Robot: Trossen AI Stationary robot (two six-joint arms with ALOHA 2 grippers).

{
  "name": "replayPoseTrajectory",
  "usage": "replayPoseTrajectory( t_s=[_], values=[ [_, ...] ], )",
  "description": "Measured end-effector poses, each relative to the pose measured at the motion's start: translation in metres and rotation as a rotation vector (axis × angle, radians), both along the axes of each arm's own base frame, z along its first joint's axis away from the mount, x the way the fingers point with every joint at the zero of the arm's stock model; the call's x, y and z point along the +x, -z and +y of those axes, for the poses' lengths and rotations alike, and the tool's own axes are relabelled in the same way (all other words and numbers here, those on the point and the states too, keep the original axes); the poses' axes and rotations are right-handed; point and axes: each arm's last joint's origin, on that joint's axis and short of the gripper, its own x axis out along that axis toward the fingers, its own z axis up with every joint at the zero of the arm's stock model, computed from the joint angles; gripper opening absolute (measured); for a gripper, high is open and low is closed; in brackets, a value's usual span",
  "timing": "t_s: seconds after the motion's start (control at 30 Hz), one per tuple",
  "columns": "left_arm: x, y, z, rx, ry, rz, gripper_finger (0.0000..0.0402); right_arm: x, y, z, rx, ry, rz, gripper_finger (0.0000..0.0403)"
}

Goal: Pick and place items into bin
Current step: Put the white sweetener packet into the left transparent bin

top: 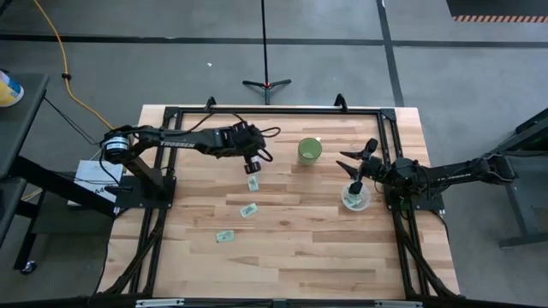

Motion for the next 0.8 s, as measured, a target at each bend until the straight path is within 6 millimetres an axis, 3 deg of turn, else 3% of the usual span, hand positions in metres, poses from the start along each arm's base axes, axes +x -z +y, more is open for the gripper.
replayPoseTrajectory(
  t_s=[0.17, 0.27, 0.6, 0.8],
  values=[
    [-0.0004, -0.0013, 0.0072, 0.004, -0.018, -0.021, 0.0031, 0.0, -0.0002, 0.0, 0.0, 0.0, -0.001, 0.0139],
    [-0.0012, -0.0012, 0.009, 0.005, -0.02, -0.018, 0.004, 0.0, -0.0002, 0.0, 0.0, 0.0, -0.001, 0.0139],
    [-0.0009, -0.0012, 0.0084, 0.005, -0.014, -0.017, 0.0166, 0.0, -0.0003, 0.0, 0.0, 0.0, -0.001, 0.0139],
    [-0.0013, -0.0012, 0.0088, 0.036, 0.004, 0.007, 0.0211, 0.0, -0.0003, 0.0, 0.0, 0.0, -0.001, 0.0139]
  ],
)
